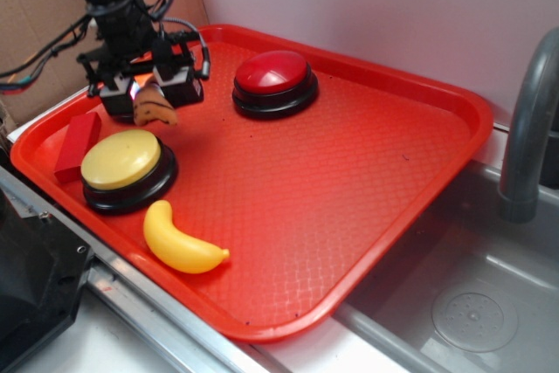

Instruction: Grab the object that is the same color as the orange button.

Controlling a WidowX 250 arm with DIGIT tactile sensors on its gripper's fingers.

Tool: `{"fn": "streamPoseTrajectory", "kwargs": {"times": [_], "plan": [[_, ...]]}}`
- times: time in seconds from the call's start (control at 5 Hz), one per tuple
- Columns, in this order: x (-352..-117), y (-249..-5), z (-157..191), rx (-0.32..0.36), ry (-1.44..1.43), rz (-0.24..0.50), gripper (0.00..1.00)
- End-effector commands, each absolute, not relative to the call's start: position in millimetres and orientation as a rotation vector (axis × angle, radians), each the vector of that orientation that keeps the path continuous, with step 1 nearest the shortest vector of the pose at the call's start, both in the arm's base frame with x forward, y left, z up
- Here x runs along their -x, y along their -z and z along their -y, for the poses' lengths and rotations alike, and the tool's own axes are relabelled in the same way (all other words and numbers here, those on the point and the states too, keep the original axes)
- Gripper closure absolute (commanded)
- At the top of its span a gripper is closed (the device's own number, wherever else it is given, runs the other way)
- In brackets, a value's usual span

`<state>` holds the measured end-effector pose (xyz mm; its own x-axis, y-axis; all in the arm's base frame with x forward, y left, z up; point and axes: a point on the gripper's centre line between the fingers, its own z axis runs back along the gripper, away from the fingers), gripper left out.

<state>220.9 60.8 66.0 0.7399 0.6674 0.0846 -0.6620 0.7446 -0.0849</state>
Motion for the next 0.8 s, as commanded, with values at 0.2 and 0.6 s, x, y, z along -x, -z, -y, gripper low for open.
{"fn": "streamPoseTrajectory", "kwargs": {"times": [0.2,0.6], "plan": [[-204,-179,-15,0.156,-0.356,0.177,1.0],[-196,-167,-4,0.137,-0.4,0.147,1.0]]}}
